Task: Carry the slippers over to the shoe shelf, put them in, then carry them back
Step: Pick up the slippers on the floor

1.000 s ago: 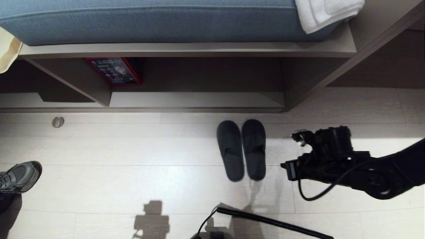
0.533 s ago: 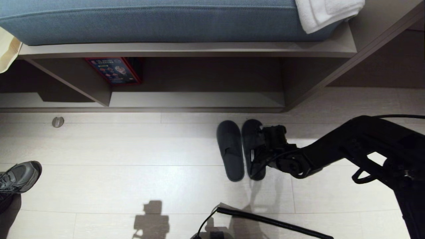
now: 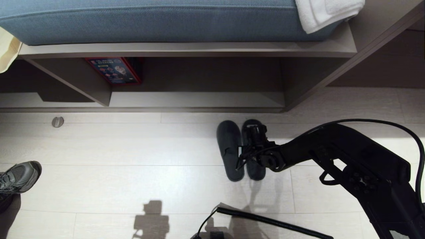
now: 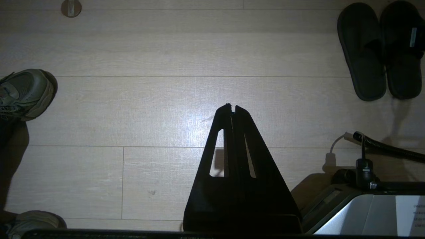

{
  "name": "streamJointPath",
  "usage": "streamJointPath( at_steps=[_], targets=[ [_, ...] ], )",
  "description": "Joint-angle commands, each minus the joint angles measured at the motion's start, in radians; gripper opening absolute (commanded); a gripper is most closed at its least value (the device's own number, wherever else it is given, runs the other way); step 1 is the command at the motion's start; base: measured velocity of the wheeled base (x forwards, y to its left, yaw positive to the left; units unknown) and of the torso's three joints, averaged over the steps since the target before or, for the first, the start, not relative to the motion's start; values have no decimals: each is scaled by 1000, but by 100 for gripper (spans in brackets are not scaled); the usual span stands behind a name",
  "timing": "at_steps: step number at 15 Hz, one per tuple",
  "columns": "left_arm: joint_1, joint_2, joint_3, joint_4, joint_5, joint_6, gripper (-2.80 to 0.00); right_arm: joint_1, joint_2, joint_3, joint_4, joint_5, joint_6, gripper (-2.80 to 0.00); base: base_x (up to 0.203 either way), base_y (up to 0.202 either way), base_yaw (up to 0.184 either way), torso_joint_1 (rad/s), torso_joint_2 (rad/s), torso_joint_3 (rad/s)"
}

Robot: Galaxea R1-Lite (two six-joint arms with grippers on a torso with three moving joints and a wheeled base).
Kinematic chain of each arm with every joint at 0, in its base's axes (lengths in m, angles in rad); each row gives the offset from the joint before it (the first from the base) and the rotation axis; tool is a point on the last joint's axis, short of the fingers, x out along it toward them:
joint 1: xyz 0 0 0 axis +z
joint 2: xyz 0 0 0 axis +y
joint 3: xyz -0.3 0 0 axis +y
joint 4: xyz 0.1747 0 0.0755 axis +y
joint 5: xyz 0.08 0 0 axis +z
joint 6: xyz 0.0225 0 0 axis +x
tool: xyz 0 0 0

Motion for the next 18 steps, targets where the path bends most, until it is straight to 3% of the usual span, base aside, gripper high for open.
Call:
streamJointPath(
  at_steps=[1,5,7,9,14,18],
  targets=[
    [0,0,8,1,0,0,-280,6,-4,-1,11,-2,10,0,0,0,0,0,0,0],
    [0,0,8,0,0,0,-280,40,-35,40,31,-5,19,0,0,0,0,0,0,0],
    [0,0,8,0,0,0,-280,48,-14,33,16,-45,21,0,0,0,0,0,0,0],
    [0,0,8,0,0,0,-280,47,32,7,-49,-82,13,0,0,0,0,0,0,0],
    [0,0,8,0,0,0,-280,46,113,-95,-61,-137,9,0,0,0,0,0,0,0],
    [0,0,8,0,0,0,-280,37,151,-156,-61,-138,-25,0,0,0,0,0,0,0]
  ],
)
